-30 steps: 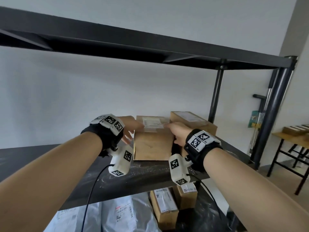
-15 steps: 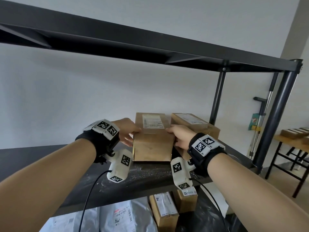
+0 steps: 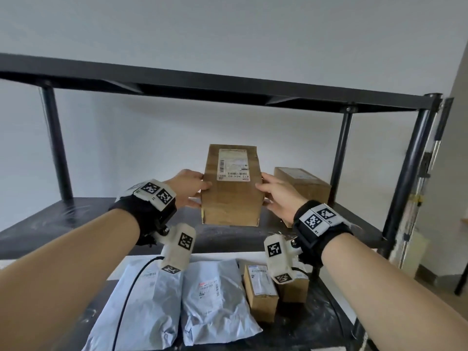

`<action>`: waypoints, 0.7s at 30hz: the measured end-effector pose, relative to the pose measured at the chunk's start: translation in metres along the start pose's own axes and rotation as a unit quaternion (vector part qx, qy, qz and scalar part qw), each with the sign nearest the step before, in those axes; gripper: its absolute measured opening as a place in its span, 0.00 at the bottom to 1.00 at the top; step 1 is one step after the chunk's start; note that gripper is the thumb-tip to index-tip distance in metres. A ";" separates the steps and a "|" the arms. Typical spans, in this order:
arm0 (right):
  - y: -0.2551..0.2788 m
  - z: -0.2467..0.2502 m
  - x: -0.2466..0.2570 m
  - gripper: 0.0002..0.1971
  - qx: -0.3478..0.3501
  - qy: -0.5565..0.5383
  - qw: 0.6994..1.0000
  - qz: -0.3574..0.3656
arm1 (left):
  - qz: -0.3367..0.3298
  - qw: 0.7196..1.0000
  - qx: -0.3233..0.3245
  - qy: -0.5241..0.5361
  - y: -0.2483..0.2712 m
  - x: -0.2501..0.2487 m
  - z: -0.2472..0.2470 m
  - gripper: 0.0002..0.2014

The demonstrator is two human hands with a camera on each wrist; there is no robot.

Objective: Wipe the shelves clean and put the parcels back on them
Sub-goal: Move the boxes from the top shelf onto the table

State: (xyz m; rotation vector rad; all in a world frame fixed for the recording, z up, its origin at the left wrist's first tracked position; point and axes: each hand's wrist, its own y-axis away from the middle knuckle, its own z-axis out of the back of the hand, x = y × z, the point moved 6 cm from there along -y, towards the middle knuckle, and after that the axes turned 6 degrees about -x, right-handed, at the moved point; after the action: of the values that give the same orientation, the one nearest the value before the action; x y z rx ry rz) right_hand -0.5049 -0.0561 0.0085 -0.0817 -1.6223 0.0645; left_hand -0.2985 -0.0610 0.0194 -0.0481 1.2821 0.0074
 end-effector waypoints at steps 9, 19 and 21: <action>0.085 -0.041 -0.021 0.25 0.088 -0.041 0.995 0.023 | -0.003 0.989 -0.110 0.096 0.131 0.042 0.032 0.12; 0.168 -0.133 -0.069 0.29 0.187 -0.052 0.981 -0.026 | 0.061 0.967 -0.227 0.097 0.251 0.112 0.108 0.18; 0.183 -0.157 -0.082 0.28 0.201 -0.055 0.977 -0.039 | 0.074 0.961 -0.245 0.110 0.269 0.131 0.127 0.19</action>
State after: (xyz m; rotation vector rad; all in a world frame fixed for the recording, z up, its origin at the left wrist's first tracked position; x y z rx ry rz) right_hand -0.3417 0.1168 -0.0818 0.3025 -1.6909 0.3397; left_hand -0.1485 0.2097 -0.0784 -0.3865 1.4787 0.4607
